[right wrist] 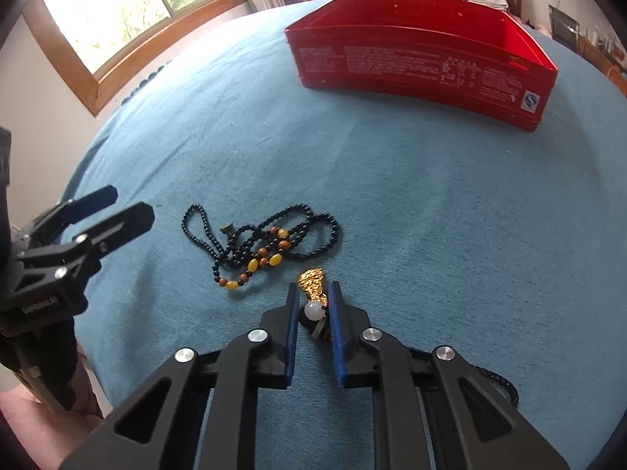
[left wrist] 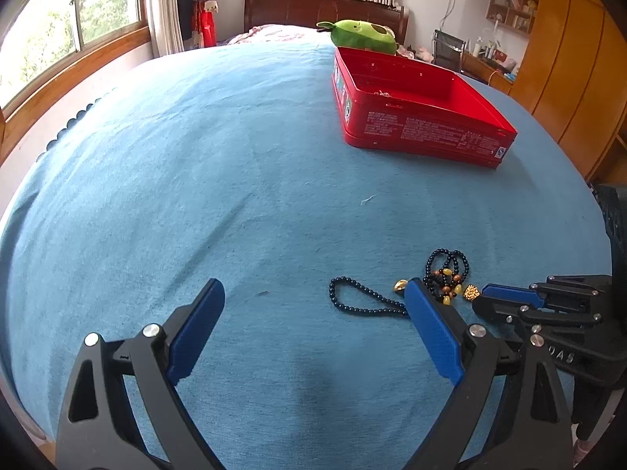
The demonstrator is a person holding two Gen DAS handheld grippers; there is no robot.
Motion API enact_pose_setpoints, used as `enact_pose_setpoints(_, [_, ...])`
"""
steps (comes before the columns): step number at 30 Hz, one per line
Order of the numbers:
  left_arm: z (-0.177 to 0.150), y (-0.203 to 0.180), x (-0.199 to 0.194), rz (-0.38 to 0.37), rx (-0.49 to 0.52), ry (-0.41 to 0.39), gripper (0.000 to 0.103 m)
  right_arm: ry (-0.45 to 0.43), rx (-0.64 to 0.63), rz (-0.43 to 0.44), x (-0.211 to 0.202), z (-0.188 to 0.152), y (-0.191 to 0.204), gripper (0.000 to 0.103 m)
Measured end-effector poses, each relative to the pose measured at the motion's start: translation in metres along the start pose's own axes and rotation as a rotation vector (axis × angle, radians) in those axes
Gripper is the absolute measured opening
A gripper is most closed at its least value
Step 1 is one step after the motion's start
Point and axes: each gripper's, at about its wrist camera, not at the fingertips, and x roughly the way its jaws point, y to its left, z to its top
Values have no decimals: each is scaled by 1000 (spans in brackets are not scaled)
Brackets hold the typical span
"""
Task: Organize jewelry
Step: 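Grasp the black bead necklace with the left tool while the right tool grasps the gold pendant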
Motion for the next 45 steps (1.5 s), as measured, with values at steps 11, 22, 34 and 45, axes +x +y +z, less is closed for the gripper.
enact_pose_setpoints(11, [3, -16, 4, -38, 56, 18, 93, -71, 139, 16, -18, 16, -56, 14])
enact_pose_setpoints(22, [0, -69, 33, -71, 265, 89, 93, -87, 204, 54, -17, 28, -89, 15])
enact_pose_setpoints(34, [2, -86, 65, -143, 325, 175, 82, -78, 209, 75, -12, 28, -93, 14])
enact_pose_setpoints(45, [13, -74, 58, -149, 294, 153, 12, -77, 213, 66, -12, 28, -92, 15])
